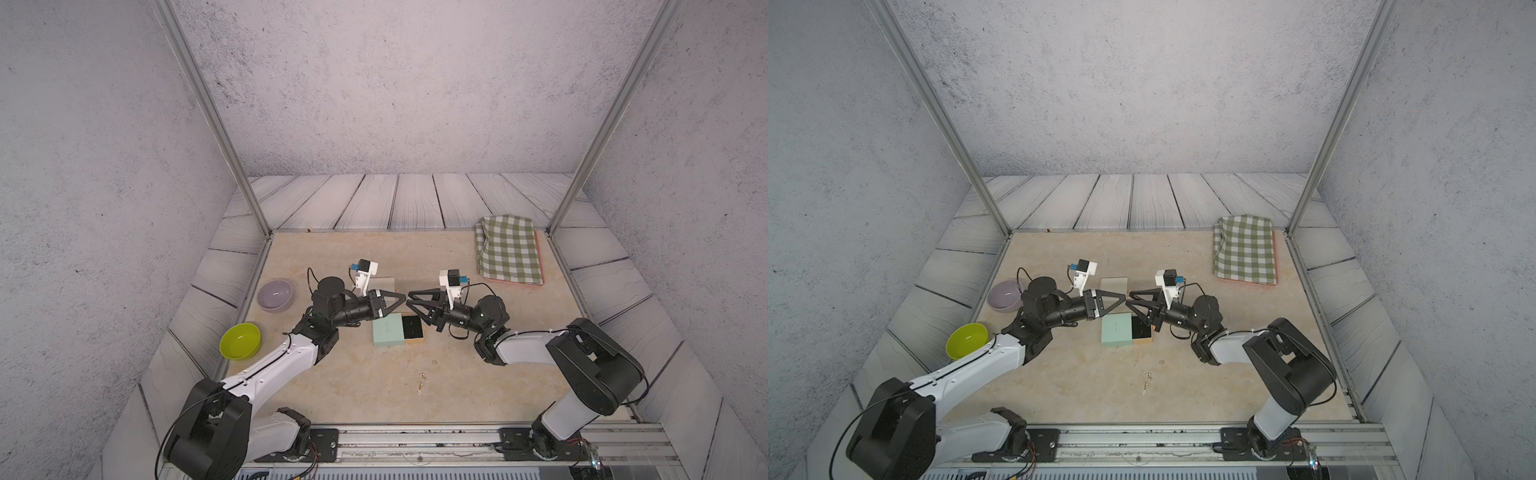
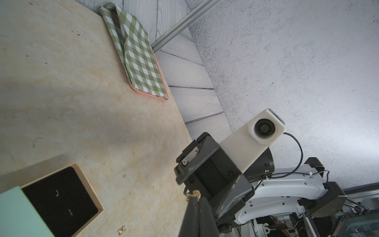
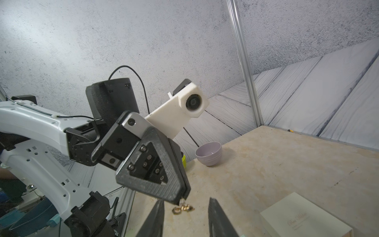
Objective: Place the earrings into the drawer-style jewelry box
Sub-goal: Pick up the earring from the center of the board.
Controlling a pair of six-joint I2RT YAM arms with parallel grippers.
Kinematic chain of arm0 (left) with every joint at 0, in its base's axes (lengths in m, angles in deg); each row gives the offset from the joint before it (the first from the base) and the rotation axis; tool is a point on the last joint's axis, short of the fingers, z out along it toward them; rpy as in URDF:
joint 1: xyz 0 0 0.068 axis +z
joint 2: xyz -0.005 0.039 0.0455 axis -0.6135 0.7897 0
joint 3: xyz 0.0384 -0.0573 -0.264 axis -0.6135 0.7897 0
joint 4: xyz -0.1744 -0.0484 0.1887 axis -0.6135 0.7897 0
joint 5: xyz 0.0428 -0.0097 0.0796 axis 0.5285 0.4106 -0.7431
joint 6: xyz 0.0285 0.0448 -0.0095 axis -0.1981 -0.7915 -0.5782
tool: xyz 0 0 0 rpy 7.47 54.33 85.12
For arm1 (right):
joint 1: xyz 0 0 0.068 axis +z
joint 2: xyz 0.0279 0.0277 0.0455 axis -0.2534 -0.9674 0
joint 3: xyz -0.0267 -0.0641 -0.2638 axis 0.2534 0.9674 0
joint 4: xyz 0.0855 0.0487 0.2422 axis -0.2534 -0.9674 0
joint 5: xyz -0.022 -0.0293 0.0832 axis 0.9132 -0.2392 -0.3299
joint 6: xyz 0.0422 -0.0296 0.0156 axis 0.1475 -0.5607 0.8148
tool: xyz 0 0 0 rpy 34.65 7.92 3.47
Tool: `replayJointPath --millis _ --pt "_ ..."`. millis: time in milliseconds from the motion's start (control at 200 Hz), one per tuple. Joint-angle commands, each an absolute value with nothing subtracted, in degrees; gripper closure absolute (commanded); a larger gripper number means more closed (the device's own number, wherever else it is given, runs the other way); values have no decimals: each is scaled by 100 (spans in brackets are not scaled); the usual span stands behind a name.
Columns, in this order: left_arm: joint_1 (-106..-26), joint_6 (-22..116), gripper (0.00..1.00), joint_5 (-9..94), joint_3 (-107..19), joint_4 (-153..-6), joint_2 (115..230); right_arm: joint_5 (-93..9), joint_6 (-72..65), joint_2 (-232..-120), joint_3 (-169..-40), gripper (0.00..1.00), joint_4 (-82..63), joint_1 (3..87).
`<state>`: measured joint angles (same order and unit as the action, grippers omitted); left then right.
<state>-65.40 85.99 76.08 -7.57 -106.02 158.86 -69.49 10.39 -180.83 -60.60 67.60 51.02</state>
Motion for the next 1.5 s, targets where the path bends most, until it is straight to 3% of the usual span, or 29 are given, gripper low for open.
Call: replayJointPath --millis 0,335,996,1116,1236,1321,1496 --pt "-6579 8464 100 7646 -823 -10702 15944 -7076 1061 -18128 -6129 65 6939 5133" --pt "-6597 8487 100 7638 -819 -10747 15980 -7120 1115 -18157 -6149 78 6943 5142" --pt "-6656 8458 100 7560 -831 -10633 15977 -6797 1384 -18061 -6043 83 6898 5149" --pt "-6654 8356 52 7470 -856 -10398 15871 -6536 1404 -17744 -5967 84 6057 5126" --pt "-6654 8143 22 7179 -877 -9941 15565 -6535 964 -17090 -6013 84 4357 5124" --pt "-6642 7997 12 6868 -830 -9660 15318 -6245 726 -16647 -5913 84 3529 5124" --pt "-6520 7681 11 6094 -865 -8565 14959 -5189 229 -15843 -6782 84 -181 5128"
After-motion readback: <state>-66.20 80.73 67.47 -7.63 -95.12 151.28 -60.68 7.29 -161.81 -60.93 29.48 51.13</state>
